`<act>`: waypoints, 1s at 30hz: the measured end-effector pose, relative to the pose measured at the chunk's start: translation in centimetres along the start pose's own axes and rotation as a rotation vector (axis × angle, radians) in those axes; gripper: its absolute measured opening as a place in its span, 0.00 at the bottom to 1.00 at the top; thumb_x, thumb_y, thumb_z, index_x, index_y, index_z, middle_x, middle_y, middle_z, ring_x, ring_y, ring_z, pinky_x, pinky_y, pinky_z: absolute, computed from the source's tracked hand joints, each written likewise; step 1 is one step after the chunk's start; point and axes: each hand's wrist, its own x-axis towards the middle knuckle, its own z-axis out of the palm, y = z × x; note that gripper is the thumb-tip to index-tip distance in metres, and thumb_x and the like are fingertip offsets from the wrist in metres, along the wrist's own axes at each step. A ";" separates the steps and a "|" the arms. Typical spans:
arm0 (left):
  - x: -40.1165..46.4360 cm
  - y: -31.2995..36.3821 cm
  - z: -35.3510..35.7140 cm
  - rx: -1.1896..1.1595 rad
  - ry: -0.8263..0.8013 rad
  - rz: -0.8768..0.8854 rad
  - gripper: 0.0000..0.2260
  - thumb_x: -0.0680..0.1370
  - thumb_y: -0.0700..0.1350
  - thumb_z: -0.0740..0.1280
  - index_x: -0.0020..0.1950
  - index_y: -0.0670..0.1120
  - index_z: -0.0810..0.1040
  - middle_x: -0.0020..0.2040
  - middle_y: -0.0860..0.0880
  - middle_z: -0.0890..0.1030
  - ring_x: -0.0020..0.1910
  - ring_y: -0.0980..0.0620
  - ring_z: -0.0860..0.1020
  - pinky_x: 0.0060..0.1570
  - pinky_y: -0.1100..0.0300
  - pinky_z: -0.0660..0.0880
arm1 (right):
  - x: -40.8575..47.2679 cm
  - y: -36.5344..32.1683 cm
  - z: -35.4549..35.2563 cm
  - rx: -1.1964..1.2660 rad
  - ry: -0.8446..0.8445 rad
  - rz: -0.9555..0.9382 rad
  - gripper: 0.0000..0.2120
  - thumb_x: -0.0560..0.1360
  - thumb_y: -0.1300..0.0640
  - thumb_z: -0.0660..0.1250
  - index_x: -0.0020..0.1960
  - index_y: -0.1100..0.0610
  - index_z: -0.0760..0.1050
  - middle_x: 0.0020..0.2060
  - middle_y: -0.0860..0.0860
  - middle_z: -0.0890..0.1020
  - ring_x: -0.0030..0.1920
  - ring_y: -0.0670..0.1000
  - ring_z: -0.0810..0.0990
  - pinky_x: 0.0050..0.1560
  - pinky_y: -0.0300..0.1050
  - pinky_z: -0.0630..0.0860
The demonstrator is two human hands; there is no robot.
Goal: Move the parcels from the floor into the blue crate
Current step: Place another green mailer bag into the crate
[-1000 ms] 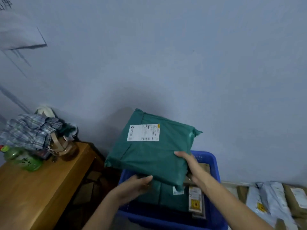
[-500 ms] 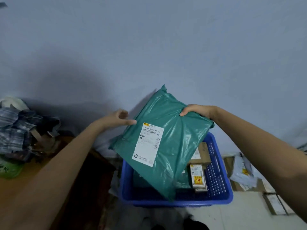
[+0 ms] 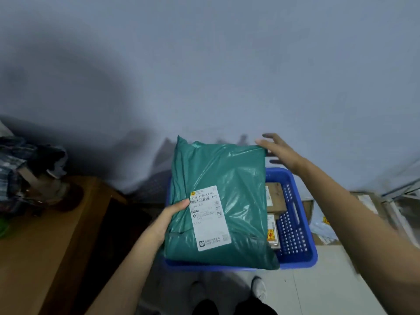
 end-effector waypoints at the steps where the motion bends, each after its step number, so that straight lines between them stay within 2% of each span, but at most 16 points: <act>1: 0.3 -0.8 -0.2 -0.038 0.015 0.002 0.16 0.67 0.47 0.73 0.51 0.41 0.84 0.48 0.40 0.85 0.43 0.44 0.84 0.49 0.51 0.80 | -0.5 3.0 0.6 0.027 -0.038 0.064 0.38 0.67 0.30 0.67 0.71 0.44 0.63 0.65 0.50 0.75 0.59 0.53 0.78 0.63 0.56 0.73; 3: 1.1 -2.3 -0.6 -0.071 0.058 -0.011 0.12 0.68 0.47 0.72 0.47 0.41 0.85 0.46 0.40 0.85 0.42 0.44 0.84 0.44 0.53 0.81 | -1.6 8.9 2.7 0.146 -0.194 0.223 0.43 0.63 0.28 0.69 0.73 0.43 0.61 0.65 0.53 0.75 0.62 0.58 0.77 0.63 0.59 0.74; 5: 2.7 -3.5 -1.3 -0.047 0.080 -0.020 0.17 0.67 0.49 0.73 0.52 0.42 0.84 0.51 0.40 0.84 0.49 0.43 0.83 0.51 0.52 0.78 | -2.6 12.6 6.0 0.332 -0.293 0.306 0.42 0.63 0.35 0.74 0.71 0.50 0.67 0.63 0.57 0.79 0.62 0.60 0.78 0.64 0.58 0.74; 7: 4.8 -4.4 -2.3 -0.003 0.061 -0.037 0.24 0.66 0.51 0.75 0.59 0.43 0.81 0.56 0.40 0.82 0.56 0.41 0.81 0.58 0.49 0.75 | -2.5 14.6 9.2 0.431 -0.209 0.360 0.38 0.61 0.44 0.79 0.67 0.55 0.72 0.57 0.56 0.83 0.57 0.58 0.82 0.62 0.58 0.76; 11: 10.2 -6.8 -5.7 0.094 0.122 -0.069 0.25 0.68 0.51 0.76 0.62 0.43 0.78 0.55 0.42 0.83 0.55 0.42 0.82 0.59 0.48 0.76 | 0.2 19.5 13.3 0.546 0.014 0.377 0.41 0.58 0.54 0.82 0.68 0.52 0.70 0.54 0.56 0.84 0.51 0.58 0.84 0.51 0.54 0.81; 14: 14.5 -9.5 -8.4 0.142 0.160 -0.088 0.35 0.62 0.57 0.79 0.65 0.44 0.76 0.56 0.44 0.83 0.56 0.43 0.81 0.62 0.45 0.74 | 2.7 23.9 15.6 0.543 0.070 0.416 0.46 0.52 0.51 0.85 0.67 0.50 0.72 0.54 0.55 0.83 0.51 0.58 0.84 0.52 0.56 0.81; 17: 18.1 -12.3 -10.1 0.148 0.226 -0.091 0.39 0.61 0.62 0.78 0.67 0.48 0.74 0.58 0.50 0.82 0.57 0.48 0.80 0.63 0.48 0.74 | 5.5 27.7 17.7 0.502 0.104 0.469 0.49 0.48 0.46 0.85 0.66 0.49 0.71 0.55 0.55 0.82 0.52 0.58 0.83 0.55 0.57 0.80; 21: 22.0 -14.6 -11.7 0.220 0.301 -0.066 0.35 0.67 0.59 0.73 0.70 0.50 0.69 0.61 0.50 0.78 0.58 0.51 0.78 0.60 0.54 0.74 | 8.9 31.4 19.6 0.475 0.131 0.467 0.45 0.52 0.48 0.84 0.66 0.50 0.72 0.54 0.53 0.82 0.52 0.55 0.83 0.51 0.52 0.82; 23: 23.5 -14.9 -12.7 0.247 0.310 -0.025 0.34 0.67 0.60 0.73 0.70 0.51 0.69 0.60 0.51 0.79 0.57 0.52 0.78 0.56 0.56 0.76 | 10.5 32.4 20.6 0.475 0.145 0.443 0.35 0.60 0.54 0.82 0.64 0.51 0.73 0.51 0.51 0.83 0.49 0.53 0.84 0.45 0.45 0.82; 25: 25.2 -15.0 -14.3 0.300 0.348 0.003 0.39 0.63 0.65 0.75 0.69 0.51 0.71 0.59 0.51 0.80 0.56 0.52 0.79 0.57 0.54 0.77 | 12.2 33.0 21.9 0.495 0.153 0.428 0.28 0.65 0.60 0.79 0.62 0.51 0.74 0.50 0.50 0.84 0.47 0.50 0.85 0.41 0.41 0.81; 27: 26.7 -14.8 -16.0 0.383 0.424 0.020 0.43 0.60 0.69 0.74 0.69 0.51 0.71 0.61 0.50 0.79 0.57 0.51 0.79 0.59 0.49 0.76 | 13.9 33.6 23.2 0.511 0.143 0.411 0.29 0.65 0.59 0.79 0.63 0.52 0.74 0.51 0.51 0.84 0.47 0.49 0.85 0.42 0.40 0.81; 30: 28.2 -14.5 -16.9 0.497 0.491 0.059 0.41 0.64 0.66 0.73 0.71 0.48 0.68 0.64 0.49 0.77 0.59 0.50 0.77 0.62 0.52 0.74 | 16.0 34.6 24.9 0.515 0.129 0.405 0.32 0.64 0.57 0.80 0.65 0.51 0.72 0.55 0.52 0.83 0.51 0.50 0.84 0.45 0.41 0.82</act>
